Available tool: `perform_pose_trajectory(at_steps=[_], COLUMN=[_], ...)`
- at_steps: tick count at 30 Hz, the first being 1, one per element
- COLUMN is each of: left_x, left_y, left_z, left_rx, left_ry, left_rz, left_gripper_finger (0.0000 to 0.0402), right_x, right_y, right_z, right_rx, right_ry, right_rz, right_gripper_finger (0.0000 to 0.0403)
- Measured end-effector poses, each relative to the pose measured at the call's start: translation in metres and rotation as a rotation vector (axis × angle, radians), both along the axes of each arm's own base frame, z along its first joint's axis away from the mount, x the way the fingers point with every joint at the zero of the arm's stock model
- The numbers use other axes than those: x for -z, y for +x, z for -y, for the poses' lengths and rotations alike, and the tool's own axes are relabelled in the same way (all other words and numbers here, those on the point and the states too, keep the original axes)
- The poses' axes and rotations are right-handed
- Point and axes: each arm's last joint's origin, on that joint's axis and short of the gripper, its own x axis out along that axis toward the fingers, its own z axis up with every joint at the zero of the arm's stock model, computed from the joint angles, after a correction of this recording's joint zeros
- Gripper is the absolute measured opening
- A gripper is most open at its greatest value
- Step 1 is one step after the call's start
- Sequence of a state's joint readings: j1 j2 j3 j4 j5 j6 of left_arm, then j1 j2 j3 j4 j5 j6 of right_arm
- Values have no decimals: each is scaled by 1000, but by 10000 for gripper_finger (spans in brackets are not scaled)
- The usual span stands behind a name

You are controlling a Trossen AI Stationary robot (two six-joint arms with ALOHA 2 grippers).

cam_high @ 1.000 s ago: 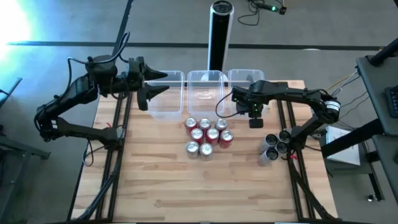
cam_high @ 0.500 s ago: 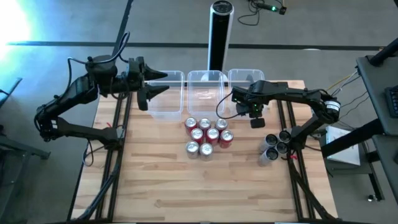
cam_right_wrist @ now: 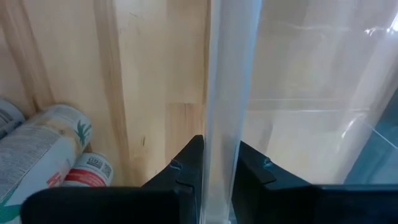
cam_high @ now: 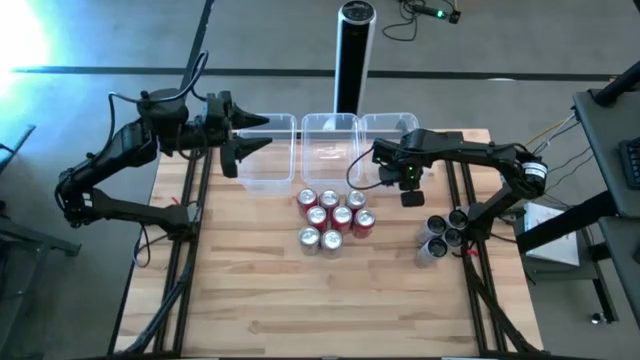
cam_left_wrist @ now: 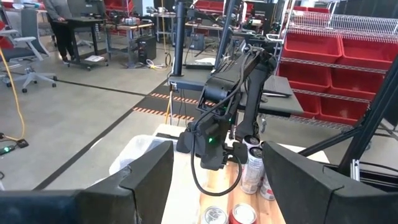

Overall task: Sort soda cans
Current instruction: Move the bottom right transparent bin to the right side of the center transparent bin

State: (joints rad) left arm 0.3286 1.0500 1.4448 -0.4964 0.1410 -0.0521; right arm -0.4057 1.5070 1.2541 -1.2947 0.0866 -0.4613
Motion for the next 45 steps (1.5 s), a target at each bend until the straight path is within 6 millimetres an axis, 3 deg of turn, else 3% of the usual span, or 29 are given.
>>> perform_pose_trajectory(at_steps=[10,21,45], left_x=[0,0,0], left_y=[0,0,0], left_z=[0,0,0], left_rx=[1,0,0], left_ry=[9,10,10], left_rz=[-1,-1,-1], left_gripper_finger=[231,231,231], right_x=[0,0,0], right_y=[0,-2,-1], right_z=[0,2,2], right_rx=[62,142,59], right_ry=[-6,-18,-22], right_rz=[5,-7,-8], right_gripper_finger=[63,49,52])
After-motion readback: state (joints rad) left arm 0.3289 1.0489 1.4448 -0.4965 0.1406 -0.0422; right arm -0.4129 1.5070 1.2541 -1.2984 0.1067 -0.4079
